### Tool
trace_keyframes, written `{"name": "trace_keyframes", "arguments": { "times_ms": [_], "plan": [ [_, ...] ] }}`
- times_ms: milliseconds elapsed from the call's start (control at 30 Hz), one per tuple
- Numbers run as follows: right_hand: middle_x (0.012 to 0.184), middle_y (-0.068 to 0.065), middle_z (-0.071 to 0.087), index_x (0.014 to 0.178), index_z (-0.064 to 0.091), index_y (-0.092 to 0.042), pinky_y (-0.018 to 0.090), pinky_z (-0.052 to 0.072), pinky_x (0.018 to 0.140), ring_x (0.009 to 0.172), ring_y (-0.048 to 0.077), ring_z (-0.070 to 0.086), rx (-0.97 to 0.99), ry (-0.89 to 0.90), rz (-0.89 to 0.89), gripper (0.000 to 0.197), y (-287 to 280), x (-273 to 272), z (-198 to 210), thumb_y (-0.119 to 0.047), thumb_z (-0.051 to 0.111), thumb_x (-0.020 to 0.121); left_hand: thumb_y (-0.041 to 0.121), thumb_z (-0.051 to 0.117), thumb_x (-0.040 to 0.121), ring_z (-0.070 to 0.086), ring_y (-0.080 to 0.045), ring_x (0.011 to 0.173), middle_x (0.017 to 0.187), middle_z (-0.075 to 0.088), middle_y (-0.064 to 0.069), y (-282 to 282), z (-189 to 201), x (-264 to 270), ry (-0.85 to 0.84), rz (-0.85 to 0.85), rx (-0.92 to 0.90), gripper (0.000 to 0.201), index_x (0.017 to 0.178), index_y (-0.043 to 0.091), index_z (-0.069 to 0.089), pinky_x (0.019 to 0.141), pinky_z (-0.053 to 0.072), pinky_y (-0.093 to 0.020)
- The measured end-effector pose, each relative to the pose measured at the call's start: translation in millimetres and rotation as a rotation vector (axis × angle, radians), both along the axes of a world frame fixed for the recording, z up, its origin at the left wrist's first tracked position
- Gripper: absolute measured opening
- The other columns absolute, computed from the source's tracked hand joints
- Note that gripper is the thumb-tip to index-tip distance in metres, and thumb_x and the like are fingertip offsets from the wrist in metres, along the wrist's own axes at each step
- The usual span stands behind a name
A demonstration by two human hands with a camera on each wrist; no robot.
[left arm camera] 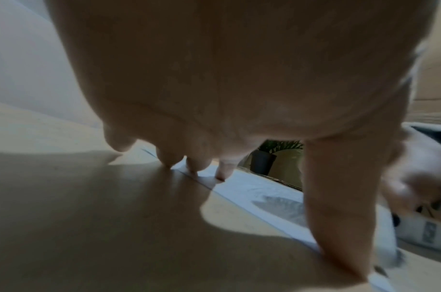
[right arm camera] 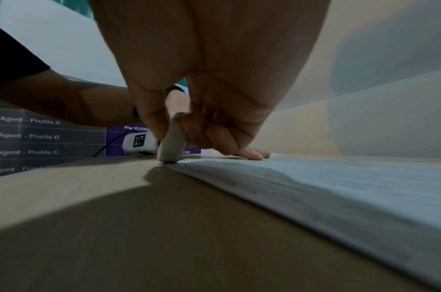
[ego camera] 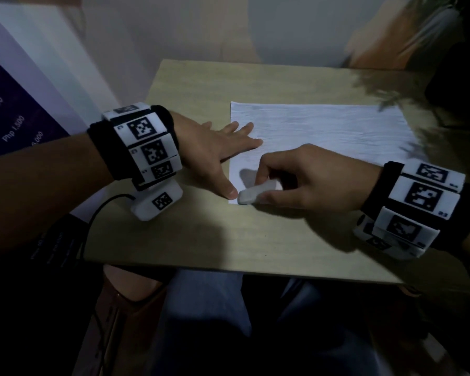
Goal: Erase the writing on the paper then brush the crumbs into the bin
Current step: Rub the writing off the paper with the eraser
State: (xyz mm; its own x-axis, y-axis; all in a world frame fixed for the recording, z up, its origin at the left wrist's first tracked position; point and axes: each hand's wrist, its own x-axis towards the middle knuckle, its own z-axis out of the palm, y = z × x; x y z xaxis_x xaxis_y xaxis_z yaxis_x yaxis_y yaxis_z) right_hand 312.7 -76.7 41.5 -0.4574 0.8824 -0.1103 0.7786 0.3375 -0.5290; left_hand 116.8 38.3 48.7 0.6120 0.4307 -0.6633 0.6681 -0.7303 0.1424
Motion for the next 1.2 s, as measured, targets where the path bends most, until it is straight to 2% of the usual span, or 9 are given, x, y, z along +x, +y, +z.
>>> {"name": "trace_keyframes", "arguments": {
  "times_ms": [133,300,467,567,667,800,967,1100,1200],
  "plan": [
    [0.073,-0.011,0.065,0.094,0.064,-0.024,0.015,0.038,0.059,0.068,0.004,0.059,0.129,-0.012,-0.118,0.033,5.0,5.1,-0.1,-0.056,0.06,0.084,0.07,0.068,0.079,-0.03,-0.008,0.15,0.164,-0.034,0.01,0.8,-0.9,-0.3,-0.014,0.001,-0.012,0.121,0.157,0.044,-0.02,0.123,-0.014,-0.047],
    [0.072,-0.011,0.063,0.094,0.064,-0.028,0.016,0.039,0.059,0.068,0.005,0.058,0.017,-0.024,0.026,0.019,-2.3,0.4,-0.5,-0.046,0.068,0.088,0.071,0.071,0.078,-0.032,-0.005,0.148,0.162,-0.035,0.013,0.8,0.0,-1.9,0.002,0.006,-0.014,0.124,0.157,0.043,-0.021,0.124,-0.015,-0.048],
    [0.069,-0.014,0.061,0.096,0.063,-0.025,0.012,0.038,0.058,0.068,-0.002,0.058,0.114,-0.002,-0.064,0.031,2.6,0.7,0.7,-0.054,0.059,0.086,0.081,0.069,0.058,-0.032,-0.003,0.147,0.162,-0.034,0.015,3.1,-2.0,-1.8,-0.017,0.013,-0.053,0.134,0.156,0.049,-0.018,0.124,-0.014,-0.048],
    [0.066,-0.014,0.059,0.097,0.066,-0.024,0.013,0.037,0.059,0.064,-0.002,0.056,0.062,-0.024,0.017,0.021,-1.6,-3.3,-1.5,-0.043,0.068,0.089,0.081,0.068,0.059,-0.033,-0.003,0.147,0.162,-0.035,0.016,3.8,-3.0,-1.7,0.001,0.012,-0.043,0.135,0.157,0.046,-0.019,0.124,-0.014,-0.049],
    [0.067,-0.015,0.061,0.095,0.064,-0.026,0.02,0.039,0.059,0.064,0.0,0.057,0.133,-0.008,-0.119,0.032,3.5,-1.9,-0.7,-0.054,0.058,0.083,0.079,0.071,0.06,-0.032,-0.002,0.147,0.162,-0.034,0.016,4.7,-3.9,-1.9,-0.018,0.022,-0.054,0.134,0.157,0.047,-0.017,0.124,-0.014,-0.048],
    [0.064,-0.016,0.056,0.096,0.064,-0.024,0.011,0.037,0.058,0.063,-0.002,0.055,0.108,-0.028,0.002,0.023,0.4,-5.8,-1.1,-0.046,0.065,0.089,0.077,0.075,0.064,-0.032,-0.001,0.147,0.163,-0.033,0.016,4.3,-3.5,-2.3,-0.016,0.02,-0.044,0.134,0.157,0.046,-0.016,0.125,-0.013,-0.048],
    [0.064,-0.016,0.057,0.09,0.061,-0.025,0.025,0.041,0.061,0.062,0.002,0.055,0.206,-0.04,-0.149,0.038,5.3,-4.6,-0.9,-0.06,0.05,0.08,0.08,0.069,0.056,-0.031,-0.001,0.147,0.162,-0.033,0.017,3.5,-2.8,-2.3,-0.013,0.03,-0.045,0.135,0.156,0.049,-0.016,0.126,-0.01,-0.051],
    [0.064,-0.018,0.056,0.093,0.063,-0.028,0.011,0.037,0.059,0.064,-0.003,0.055,0.089,-0.035,0.013,0.017,-0.9,-6.1,1.3,-0.042,0.07,0.089,0.081,0.068,0.055,-0.033,-0.001,0.147,0.162,-0.034,0.018,3.7,-2.8,-2.7,-0.003,0.033,-0.047,0.136,0.157,0.048,-0.017,0.125,-0.01,-0.052],
    [0.06,-0.019,0.054,0.085,0.059,-0.033,0.013,0.034,0.056,0.059,0.0,0.053,0.178,-0.035,-0.096,0.015,4.1,-7.1,-0.7,-0.048,0.063,0.087,0.083,0.069,0.052,-0.032,-0.001,0.147,0.162,-0.033,0.018,4.9,-4.8,-2.9,-0.014,0.028,-0.049,0.137,0.156,0.051,-0.016,0.125,-0.01,-0.052]
  ]
}}
